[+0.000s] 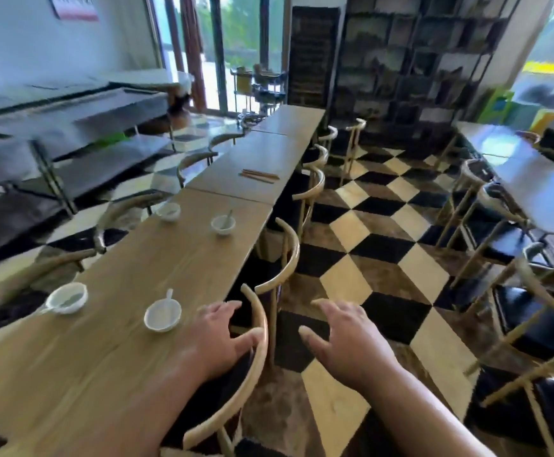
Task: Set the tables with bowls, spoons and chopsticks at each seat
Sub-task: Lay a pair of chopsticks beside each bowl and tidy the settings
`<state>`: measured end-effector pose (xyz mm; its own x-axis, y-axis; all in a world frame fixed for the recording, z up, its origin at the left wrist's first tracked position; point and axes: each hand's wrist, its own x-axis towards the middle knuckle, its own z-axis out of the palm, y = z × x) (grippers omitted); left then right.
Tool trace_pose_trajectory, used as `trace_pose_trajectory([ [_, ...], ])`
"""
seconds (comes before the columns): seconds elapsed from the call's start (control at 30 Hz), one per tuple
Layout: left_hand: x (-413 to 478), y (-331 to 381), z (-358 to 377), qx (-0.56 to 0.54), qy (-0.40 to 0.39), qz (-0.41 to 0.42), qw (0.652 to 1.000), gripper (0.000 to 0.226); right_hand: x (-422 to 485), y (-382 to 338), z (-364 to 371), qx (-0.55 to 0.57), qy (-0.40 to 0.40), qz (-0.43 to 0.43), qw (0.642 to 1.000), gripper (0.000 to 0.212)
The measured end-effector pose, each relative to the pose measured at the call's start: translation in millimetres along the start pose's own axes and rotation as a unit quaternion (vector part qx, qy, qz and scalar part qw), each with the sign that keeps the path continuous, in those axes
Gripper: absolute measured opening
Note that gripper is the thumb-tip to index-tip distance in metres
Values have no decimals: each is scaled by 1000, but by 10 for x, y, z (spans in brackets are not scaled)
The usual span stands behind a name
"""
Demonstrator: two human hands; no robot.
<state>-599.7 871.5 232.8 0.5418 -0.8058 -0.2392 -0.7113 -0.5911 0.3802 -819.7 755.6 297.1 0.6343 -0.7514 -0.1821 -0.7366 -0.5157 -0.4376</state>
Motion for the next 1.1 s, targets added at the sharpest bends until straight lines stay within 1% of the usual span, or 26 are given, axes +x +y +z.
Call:
trace_pose_trajectory([
  [0.1, 194, 20, 90, 13, 22, -32, 999, 124, 263, 132, -74, -19, -30, -49, 998, 65],
  [0.13, 263, 82, 103, 13, 27, -42, 999, 126, 383, 190, -103, -26, -40, -60, 997, 65],
  [0.17, 323, 163, 101, 3, 30, -51, 998, 118, 496, 241, -129, -33, -46, -68, 996, 65],
  [0.23, 553, 354, 144, -26, 30, -64, 997, 91, 808, 392, -193, -45, -39, -76, 995, 66],
  [0.27, 732, 447, 183, -36, 32, -61, 997, 86, 992, 477, -240, -44, -29, -75, 996, 66],
  [0.47, 2182, 1052, 305, -95, 34, -50, 994, 82, 2315, 999, -761, -51, 0, -48, 998, 65],
  [0.63, 3379, 1708, 78, -90, 14, -5, 996, 84, 3352, 1305, -1432, -55, 12, -7, 998, 64],
  [0.8, 4314, 2134, -97, -67, 27, 23, 997, 82, 4188, 1584, -1771, -45, 15, 4, 999, 65],
  [0.93, 4908, 2301, -148, -57, 26, 4, 998, 81, 4868, 1846, -1846, -31, 8, -11, 999, 65],
  [1.1, 5657, 2349, -237, -51, 40, -68, 996, 84, 5934, 2216, -1898, -19, -14, -63, 998, 64],
])
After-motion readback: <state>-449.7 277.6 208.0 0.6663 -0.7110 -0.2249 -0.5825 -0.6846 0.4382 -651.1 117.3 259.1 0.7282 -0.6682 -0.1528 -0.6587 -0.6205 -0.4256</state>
